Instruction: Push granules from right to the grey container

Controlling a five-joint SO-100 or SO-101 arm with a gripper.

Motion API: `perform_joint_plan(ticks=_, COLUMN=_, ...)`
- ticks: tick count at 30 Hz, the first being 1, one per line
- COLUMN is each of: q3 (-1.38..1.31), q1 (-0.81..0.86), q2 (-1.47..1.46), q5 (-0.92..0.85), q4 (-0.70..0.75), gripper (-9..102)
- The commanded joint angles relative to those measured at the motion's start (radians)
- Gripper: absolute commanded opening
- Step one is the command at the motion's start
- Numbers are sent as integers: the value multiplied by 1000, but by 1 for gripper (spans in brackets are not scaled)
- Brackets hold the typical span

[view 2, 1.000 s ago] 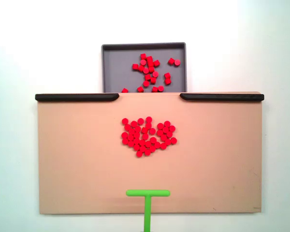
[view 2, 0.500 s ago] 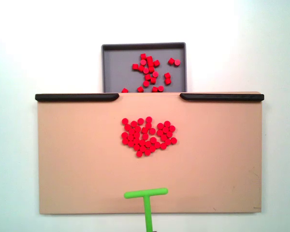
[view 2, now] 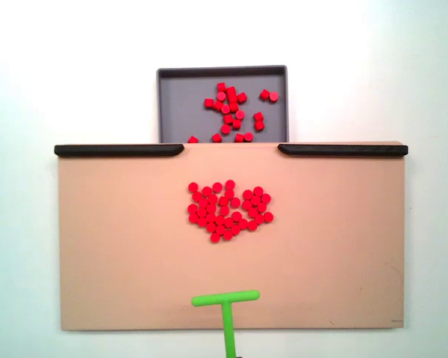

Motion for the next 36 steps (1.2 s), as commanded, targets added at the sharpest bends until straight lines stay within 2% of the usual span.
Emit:
perform_joint_plan(ticks=1, q3=-9, q1=5, q2=18, q5=-2, q4=-5, gripper=0)
perform_joint_plan(ticks=36, q3=-11, q1=5, q2=44, q5=-5, q4=-5, gripper=0)
